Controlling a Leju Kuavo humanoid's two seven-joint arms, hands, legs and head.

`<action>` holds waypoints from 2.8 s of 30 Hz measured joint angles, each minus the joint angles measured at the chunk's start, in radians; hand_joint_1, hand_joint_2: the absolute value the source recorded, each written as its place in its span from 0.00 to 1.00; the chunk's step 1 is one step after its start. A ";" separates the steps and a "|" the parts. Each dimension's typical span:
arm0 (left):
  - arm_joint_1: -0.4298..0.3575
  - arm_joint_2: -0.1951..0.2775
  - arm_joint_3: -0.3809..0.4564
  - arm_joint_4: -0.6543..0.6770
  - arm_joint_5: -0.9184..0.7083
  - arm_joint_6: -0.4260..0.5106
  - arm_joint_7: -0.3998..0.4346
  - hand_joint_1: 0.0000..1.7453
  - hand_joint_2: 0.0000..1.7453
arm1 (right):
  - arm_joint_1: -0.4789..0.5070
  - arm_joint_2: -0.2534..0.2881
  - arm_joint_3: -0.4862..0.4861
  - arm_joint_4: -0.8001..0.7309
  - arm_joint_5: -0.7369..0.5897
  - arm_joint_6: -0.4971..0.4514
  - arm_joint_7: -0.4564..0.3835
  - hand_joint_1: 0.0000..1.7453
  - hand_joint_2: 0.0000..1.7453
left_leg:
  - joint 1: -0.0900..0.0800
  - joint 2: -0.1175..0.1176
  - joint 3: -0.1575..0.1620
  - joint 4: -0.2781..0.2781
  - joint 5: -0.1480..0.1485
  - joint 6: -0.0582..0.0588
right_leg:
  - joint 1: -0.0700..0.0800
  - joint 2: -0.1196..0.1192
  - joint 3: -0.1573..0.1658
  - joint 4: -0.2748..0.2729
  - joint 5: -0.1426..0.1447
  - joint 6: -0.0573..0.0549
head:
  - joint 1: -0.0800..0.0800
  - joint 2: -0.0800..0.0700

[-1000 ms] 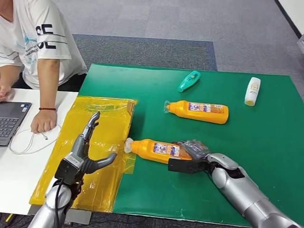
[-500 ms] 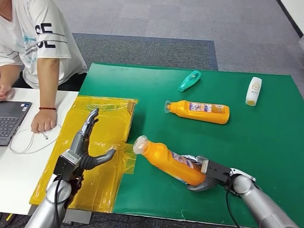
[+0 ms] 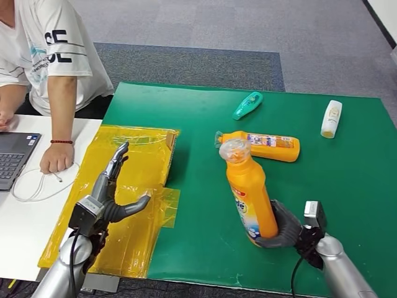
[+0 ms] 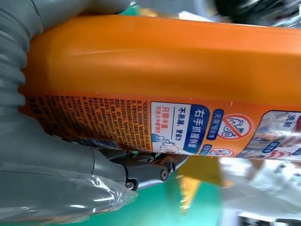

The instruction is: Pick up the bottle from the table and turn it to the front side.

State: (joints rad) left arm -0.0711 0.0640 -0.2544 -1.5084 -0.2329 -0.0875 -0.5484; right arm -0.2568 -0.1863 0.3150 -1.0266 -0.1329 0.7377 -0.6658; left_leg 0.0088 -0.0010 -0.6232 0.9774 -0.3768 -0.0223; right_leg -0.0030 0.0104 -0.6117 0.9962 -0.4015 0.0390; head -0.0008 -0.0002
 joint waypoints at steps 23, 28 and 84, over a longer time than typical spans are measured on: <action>-0.118 -0.027 -0.018 0.386 0.490 -0.613 0.050 0.00 1.00 | -0.007 0.121 0.063 -0.150 0.193 -0.280 0.083 1.00 1.00 | 0.000 0.000 0.000 0.000 0.001 -0.001 | 0.000 0.000 -0.001 0.001 0.000 0.000 | 0.000 0.000; -0.141 -0.025 -0.030 0.473 0.501 -0.625 0.053 0.00 1.00 | -0.022 0.133 0.098 -0.150 0.213 -0.313 0.086 1.00 1.00 | 0.000 0.000 -0.001 0.000 0.001 -0.001 | 0.000 0.000 -0.001 0.001 0.000 0.000 | 0.000 0.000; -0.344 -0.034 -0.224 0.579 0.522 -0.600 0.079 0.00 1.00 | -0.144 0.246 0.217 0.103 0.568 -0.839 0.216 1.00 1.00 | 0.000 0.000 -0.002 0.000 0.001 -0.001 | 0.000 0.000 -0.003 0.001 0.000 0.000 | 0.000 0.000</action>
State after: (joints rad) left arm -0.4151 0.0298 -0.4786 -0.9298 0.2887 -0.6874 -0.4697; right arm -0.4005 0.0592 0.5323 -0.9240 0.4352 -0.1014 -0.4494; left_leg 0.0088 -0.0010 -0.6253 0.9774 -0.3757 -0.0236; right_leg -0.0029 0.0105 -0.6145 0.9971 -0.4011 0.0386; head -0.0010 -0.0002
